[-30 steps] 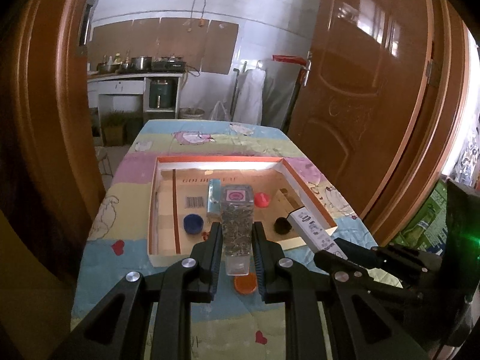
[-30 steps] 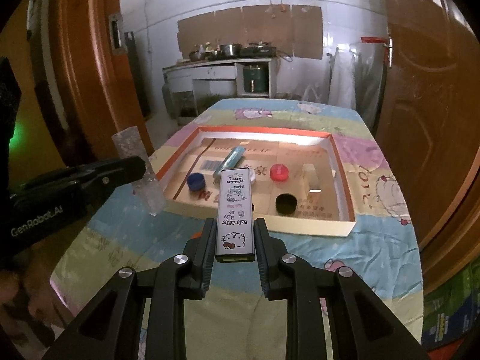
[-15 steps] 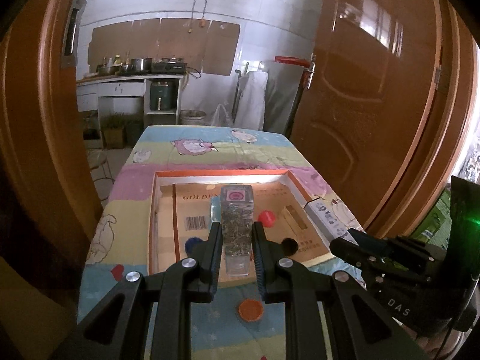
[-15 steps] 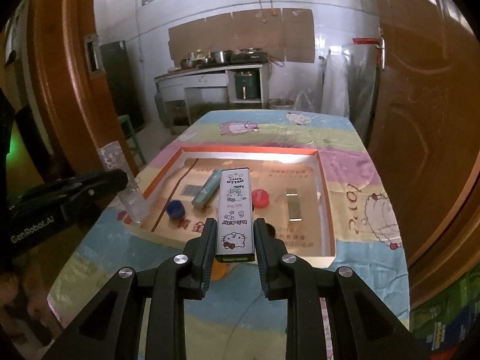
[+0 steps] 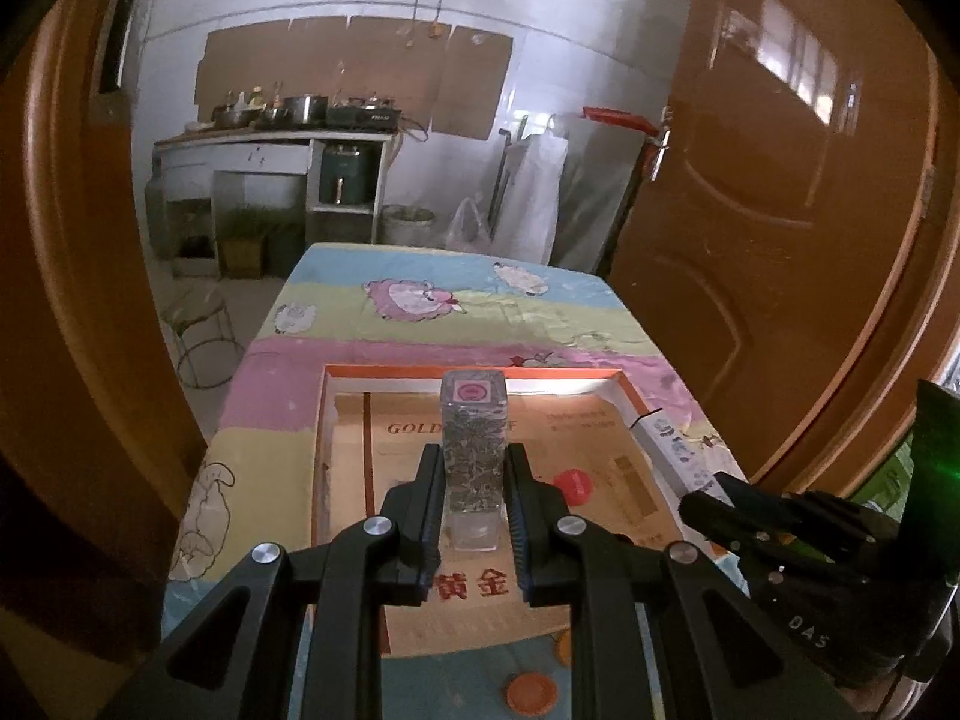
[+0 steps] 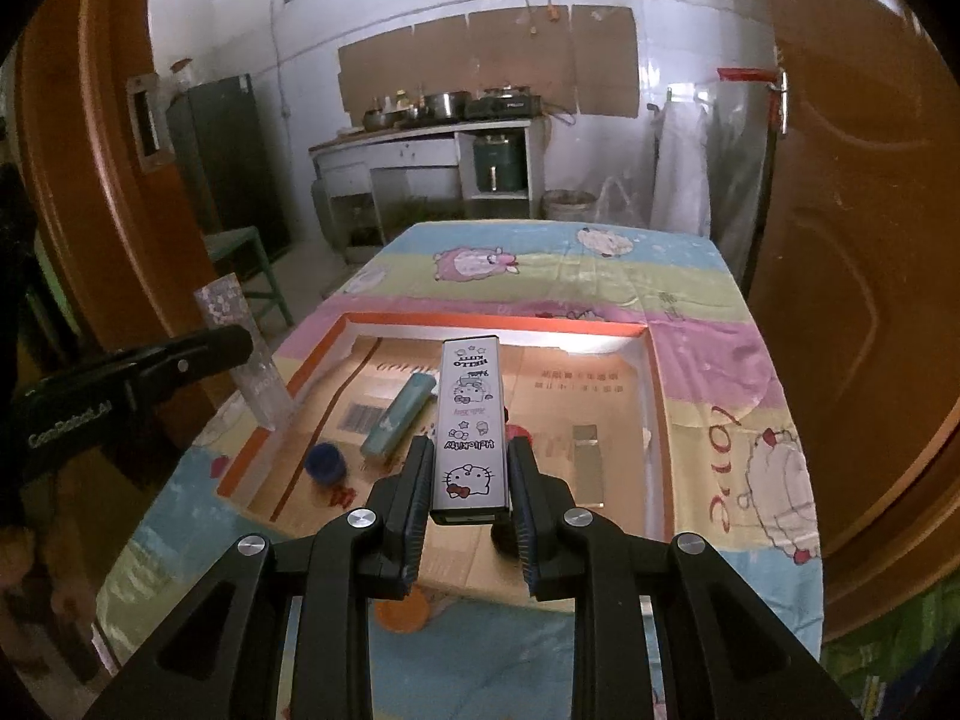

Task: Organize rigid objects

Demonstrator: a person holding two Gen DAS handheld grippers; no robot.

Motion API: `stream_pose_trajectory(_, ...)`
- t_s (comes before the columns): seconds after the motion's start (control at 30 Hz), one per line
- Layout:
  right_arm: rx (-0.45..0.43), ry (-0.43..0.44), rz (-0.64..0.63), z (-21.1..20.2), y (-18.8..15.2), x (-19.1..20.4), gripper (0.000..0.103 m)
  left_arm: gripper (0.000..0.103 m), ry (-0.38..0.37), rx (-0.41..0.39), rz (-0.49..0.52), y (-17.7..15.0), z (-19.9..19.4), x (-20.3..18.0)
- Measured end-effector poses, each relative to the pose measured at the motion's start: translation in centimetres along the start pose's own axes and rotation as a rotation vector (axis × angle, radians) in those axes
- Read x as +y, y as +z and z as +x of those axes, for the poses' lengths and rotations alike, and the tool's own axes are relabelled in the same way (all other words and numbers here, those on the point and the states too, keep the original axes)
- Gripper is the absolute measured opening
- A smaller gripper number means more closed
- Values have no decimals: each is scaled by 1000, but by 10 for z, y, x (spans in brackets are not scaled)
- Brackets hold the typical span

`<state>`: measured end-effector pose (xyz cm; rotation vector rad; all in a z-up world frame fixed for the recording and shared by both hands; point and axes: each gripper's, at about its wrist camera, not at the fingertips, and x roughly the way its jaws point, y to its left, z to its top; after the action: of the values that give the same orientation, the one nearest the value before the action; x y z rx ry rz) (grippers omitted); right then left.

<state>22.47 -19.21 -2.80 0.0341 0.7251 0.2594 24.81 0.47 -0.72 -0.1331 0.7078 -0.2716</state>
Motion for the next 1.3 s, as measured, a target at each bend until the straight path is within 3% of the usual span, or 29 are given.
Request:
stream_pose_trajectory(0.5, 49, 13, 10, 34, 10, -17, 26, 20, 71, 182, -10, 2, 66, 18)
stream_pose_trajectory(1.3, 108, 34, 1, 77, 25, -20, 26, 20, 96, 234, -3, 11, 105, 29)
